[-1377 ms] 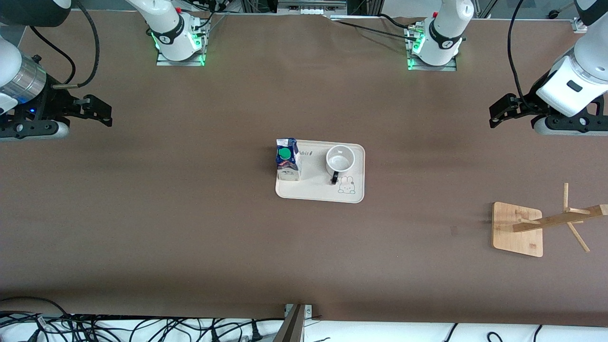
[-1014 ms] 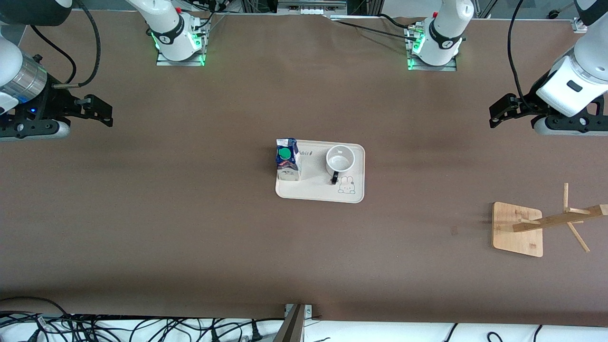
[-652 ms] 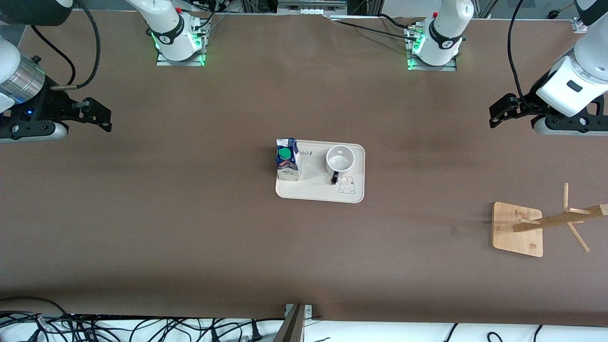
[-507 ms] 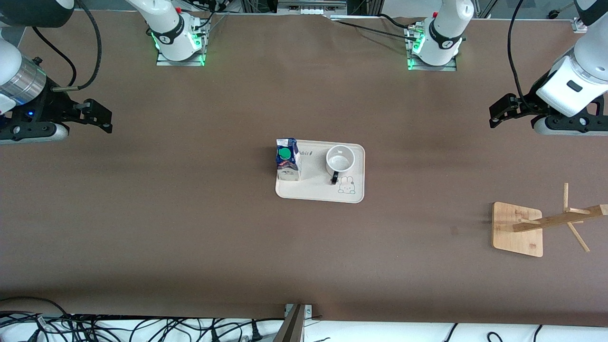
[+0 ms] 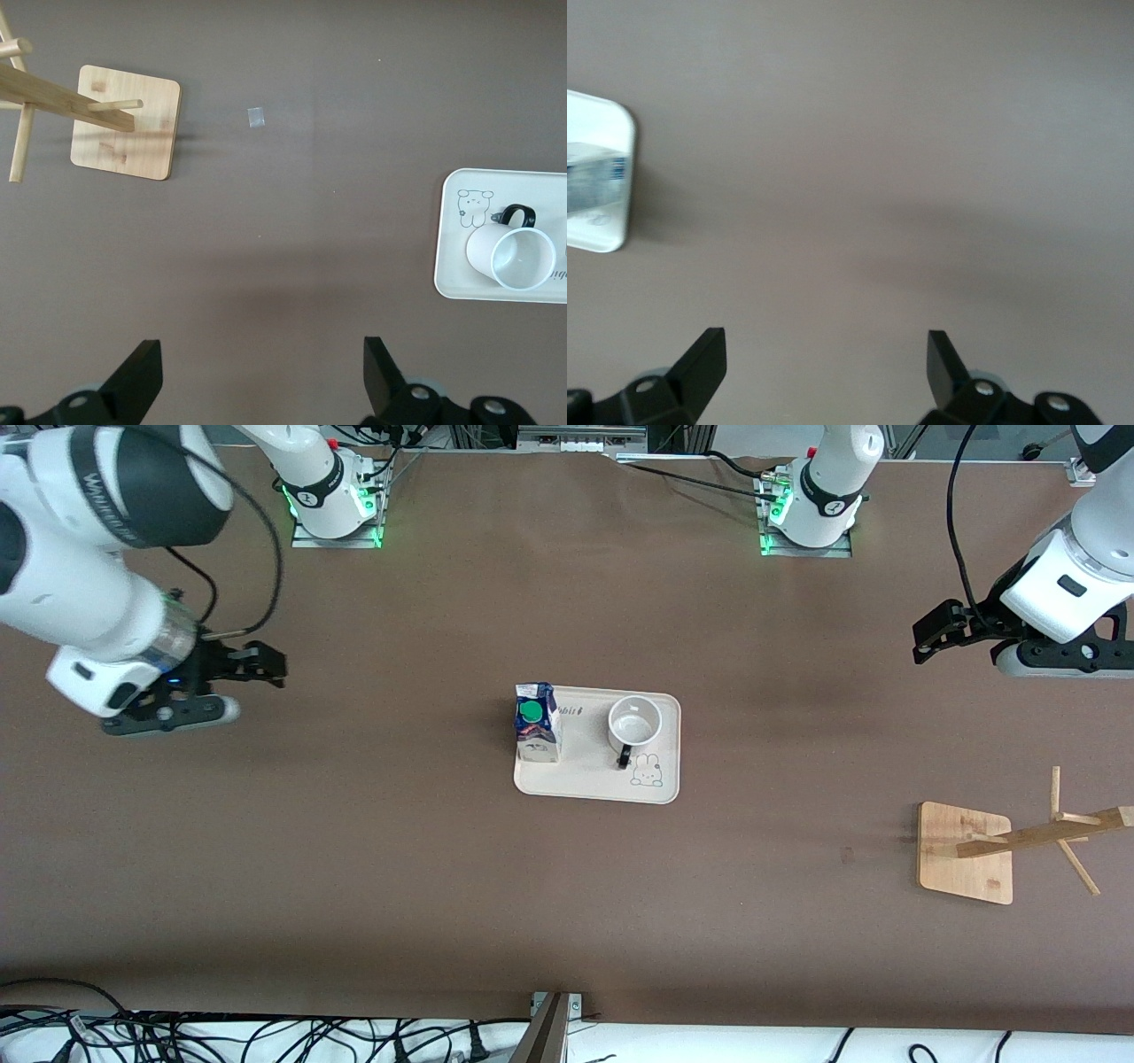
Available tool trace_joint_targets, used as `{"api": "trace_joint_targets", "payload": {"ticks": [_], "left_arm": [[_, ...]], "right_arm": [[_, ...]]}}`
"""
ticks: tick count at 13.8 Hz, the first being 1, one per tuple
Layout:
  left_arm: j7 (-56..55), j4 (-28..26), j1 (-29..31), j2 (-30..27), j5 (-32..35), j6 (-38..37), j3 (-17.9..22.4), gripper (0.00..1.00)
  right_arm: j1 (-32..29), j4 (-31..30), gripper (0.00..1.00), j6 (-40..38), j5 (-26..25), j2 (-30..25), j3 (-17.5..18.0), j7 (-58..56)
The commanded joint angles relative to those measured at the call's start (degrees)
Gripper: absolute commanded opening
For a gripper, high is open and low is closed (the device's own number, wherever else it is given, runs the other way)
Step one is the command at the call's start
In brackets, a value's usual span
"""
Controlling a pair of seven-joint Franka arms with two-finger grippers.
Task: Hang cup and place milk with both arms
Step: 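Reach the right gripper down to the blue milk carton on the tray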
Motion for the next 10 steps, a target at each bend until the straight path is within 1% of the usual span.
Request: {"api": "trace_joint_targets", "payload": {"ticks": [1, 2, 3, 4, 7, 10], "left_arm": [[0.53, 1.66, 0.17, 0.7, -0.01, -1.04, -0.1, 1.0], [0.53, 1.66, 0.17, 0.7, -0.01, -1.04, -0.1, 1.0], [0.53, 1.66, 0.17, 0.7, -0.01, -1.04, -0.1, 1.0], [0.53, 1.66, 0.17, 0.7, -0.01, -1.04, -0.1, 1.0], [0.53, 1.66, 0.17, 0.7, -0.09, -1.04, -0.1, 1.0], [0.53, 1.66, 0.09, 0.7, -0.01, -1.04, -0.1, 1.0]], "right_arm": [[2.78, 0.52, 1.0, 2.37, 4.72, 1.87, -0.04, 5.73], [4.97, 0.6, 1.0, 4.12, 7.01, 3.19, -0.04, 6.61], [7.51, 0.52, 1.0, 6.92, 8.16, 4.33, -0.04, 11.15], [9.63, 0.6, 1.0, 9.82, 8.26, 5.48, -0.04, 17.37], [17.27, 2.18, 1.0, 16.16, 8.26, 10.66, -0.04, 30.4], [22.82, 4.11, 1.0, 21.0, 8.18, 15.23, -0.04, 37.72]]}}
